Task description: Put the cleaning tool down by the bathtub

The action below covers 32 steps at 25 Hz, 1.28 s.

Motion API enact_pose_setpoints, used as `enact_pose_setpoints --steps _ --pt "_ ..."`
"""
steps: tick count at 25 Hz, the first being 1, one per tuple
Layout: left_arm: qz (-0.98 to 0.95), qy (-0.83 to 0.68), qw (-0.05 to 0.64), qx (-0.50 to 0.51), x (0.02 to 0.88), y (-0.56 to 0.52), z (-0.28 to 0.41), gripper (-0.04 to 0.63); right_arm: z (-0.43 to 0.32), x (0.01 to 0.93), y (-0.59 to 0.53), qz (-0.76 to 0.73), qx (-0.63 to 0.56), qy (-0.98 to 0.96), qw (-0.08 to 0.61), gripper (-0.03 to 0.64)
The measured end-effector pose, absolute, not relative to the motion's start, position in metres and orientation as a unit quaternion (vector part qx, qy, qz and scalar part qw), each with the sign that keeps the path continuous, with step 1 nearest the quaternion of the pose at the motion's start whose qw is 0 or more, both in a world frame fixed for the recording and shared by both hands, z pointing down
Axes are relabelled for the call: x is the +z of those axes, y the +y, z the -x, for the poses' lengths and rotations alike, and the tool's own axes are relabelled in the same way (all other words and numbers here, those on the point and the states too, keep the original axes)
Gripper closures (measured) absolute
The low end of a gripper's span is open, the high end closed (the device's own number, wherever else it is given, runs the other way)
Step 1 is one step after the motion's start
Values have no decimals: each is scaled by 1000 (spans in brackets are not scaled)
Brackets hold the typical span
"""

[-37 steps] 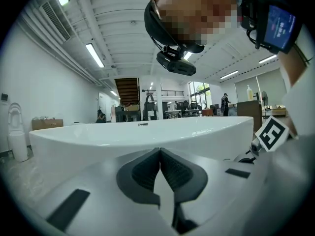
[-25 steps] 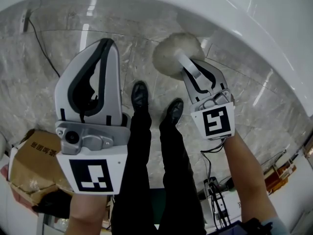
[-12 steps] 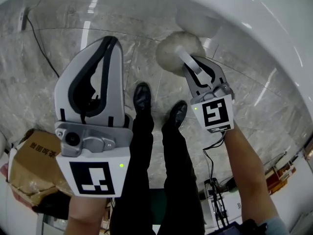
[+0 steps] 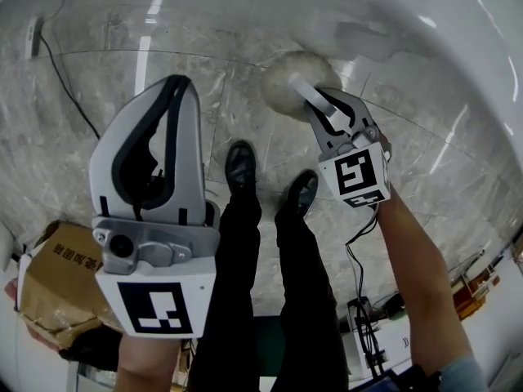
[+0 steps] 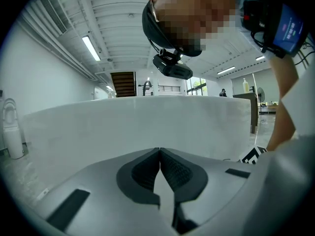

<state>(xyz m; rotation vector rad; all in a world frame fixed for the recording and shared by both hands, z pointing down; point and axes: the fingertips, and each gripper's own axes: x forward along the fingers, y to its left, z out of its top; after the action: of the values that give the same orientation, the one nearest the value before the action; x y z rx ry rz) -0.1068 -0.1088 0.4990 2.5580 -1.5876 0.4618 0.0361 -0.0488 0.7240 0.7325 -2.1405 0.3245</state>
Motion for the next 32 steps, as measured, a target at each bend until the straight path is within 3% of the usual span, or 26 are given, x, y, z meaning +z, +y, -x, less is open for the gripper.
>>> enact_pose_setpoints --steps 32 --pt "-840 -517 53 154 513 -107 114 578 -39 838 -42 -211 113 -828 508 517"
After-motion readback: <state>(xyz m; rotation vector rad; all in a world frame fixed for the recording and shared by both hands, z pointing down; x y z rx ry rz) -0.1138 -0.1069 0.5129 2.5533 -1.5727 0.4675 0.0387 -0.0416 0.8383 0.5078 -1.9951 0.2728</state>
